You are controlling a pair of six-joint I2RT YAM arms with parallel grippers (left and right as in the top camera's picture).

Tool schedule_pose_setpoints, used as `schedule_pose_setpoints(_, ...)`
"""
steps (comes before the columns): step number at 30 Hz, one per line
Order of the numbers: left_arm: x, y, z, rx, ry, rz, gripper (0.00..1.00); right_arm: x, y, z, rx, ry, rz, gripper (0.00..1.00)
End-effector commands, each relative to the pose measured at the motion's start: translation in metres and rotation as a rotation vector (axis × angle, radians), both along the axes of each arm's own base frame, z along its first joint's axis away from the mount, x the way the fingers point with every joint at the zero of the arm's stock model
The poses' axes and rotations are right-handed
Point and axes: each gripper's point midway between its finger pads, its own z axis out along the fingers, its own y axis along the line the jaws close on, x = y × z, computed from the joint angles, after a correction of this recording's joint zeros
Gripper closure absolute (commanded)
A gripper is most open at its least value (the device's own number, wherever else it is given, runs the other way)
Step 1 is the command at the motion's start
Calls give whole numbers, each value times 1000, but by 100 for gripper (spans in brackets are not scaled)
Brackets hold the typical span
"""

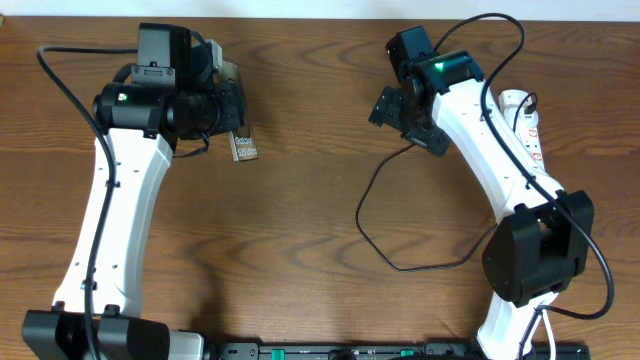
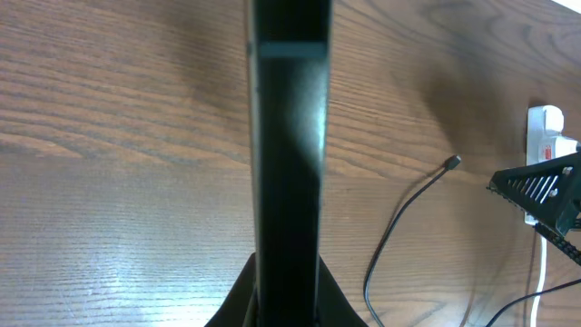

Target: Plug charger to phone and switch on socket

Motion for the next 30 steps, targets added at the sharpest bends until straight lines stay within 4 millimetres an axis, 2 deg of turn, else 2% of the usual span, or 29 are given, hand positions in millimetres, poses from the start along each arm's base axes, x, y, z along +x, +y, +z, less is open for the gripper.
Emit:
schedule_pose_setpoints(1, 0, -3, 16, -14, -50, -20, 93, 2, -5, -12, -25, 15, -43, 1)
schedule_pose_setpoints(9, 0, -3, 14, -13, -44, -20, 93, 10, -6, -38, -16, 49, -106, 1)
schedule_pose_setpoints(15, 0, -3, 14, -13, -44, -20, 93, 12, -6, -52, 2, 76, -158, 24)
schedule_pose_setpoints(23, 0, -3, 14, -13, -44, -20, 93, 13, -11, -79, -5, 126, -227, 26)
schedule_pose_setpoints(30, 0, -3, 13, -14, -42, -20, 93, 24, -25, -97, 16, 138, -291, 34)
